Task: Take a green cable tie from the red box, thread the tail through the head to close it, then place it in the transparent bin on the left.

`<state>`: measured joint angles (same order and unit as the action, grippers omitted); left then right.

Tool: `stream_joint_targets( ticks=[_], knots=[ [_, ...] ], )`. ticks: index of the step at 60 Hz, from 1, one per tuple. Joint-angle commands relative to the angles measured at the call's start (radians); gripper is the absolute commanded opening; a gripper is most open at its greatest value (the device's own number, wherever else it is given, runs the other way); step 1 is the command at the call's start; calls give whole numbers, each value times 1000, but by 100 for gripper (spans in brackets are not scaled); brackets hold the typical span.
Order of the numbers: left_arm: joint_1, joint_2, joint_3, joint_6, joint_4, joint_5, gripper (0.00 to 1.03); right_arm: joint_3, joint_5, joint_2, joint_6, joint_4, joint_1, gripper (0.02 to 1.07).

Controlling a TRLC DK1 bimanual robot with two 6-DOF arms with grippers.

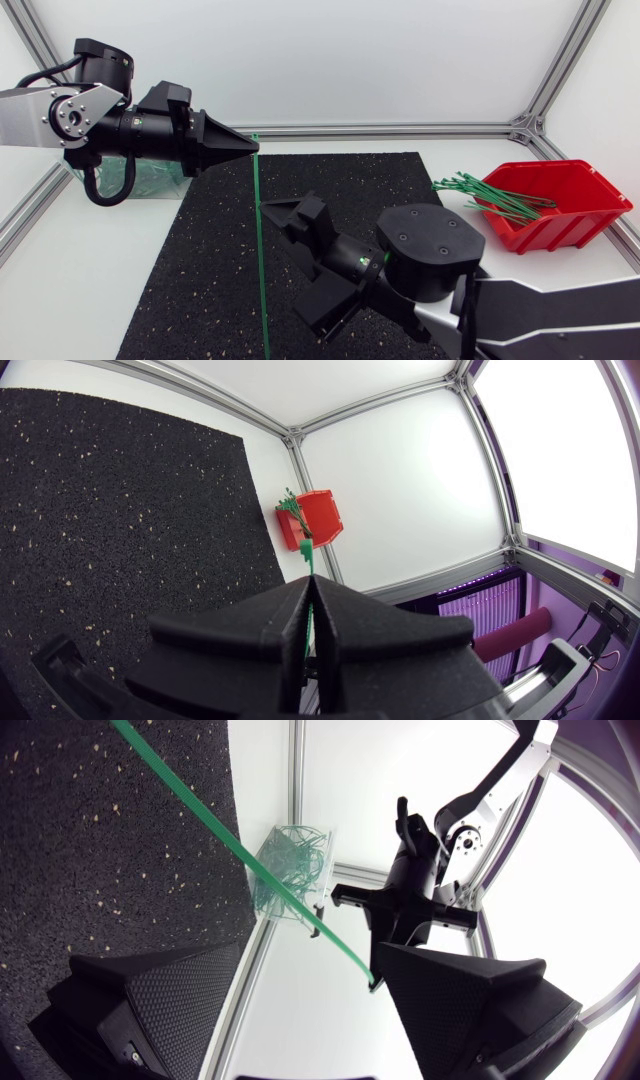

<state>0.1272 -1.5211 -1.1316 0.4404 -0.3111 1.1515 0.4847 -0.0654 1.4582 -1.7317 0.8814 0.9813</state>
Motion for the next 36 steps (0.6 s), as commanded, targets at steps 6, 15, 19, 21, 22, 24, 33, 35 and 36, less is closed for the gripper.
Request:
stream_joint_targets(
  ticks=[6,15,19,21,22,24,33,35,36],
  knots=[
    [-9,-37,-51,-71,-54,14,4,-5,92,50,-114,57,-32,102],
    [-14,-44,-68,-115,-105,16,4,-1,150,56,-183,56,-52,102],
    [-12,-48,-73,-124,-112,14,4,3,188,56,-192,53,-67,102],
    [-11,-53,-82,-124,-117,14,4,5,194,60,-198,53,-69,102],
    [-9,-56,-83,-124,-118,14,4,6,194,62,-200,54,-69,102],
    [-11,-60,-88,-126,-120,14,4,9,203,62,-201,54,-67,102],
    [-11,-86,-111,-131,-125,14,4,9,254,106,-224,56,-66,102],
    [-12,-93,-122,-135,-137,14,4,-9,317,108,-243,64,-76,101],
    [-14,-94,-126,-138,-141,14,4,-14,334,108,-244,65,-78,99]
  ],
)
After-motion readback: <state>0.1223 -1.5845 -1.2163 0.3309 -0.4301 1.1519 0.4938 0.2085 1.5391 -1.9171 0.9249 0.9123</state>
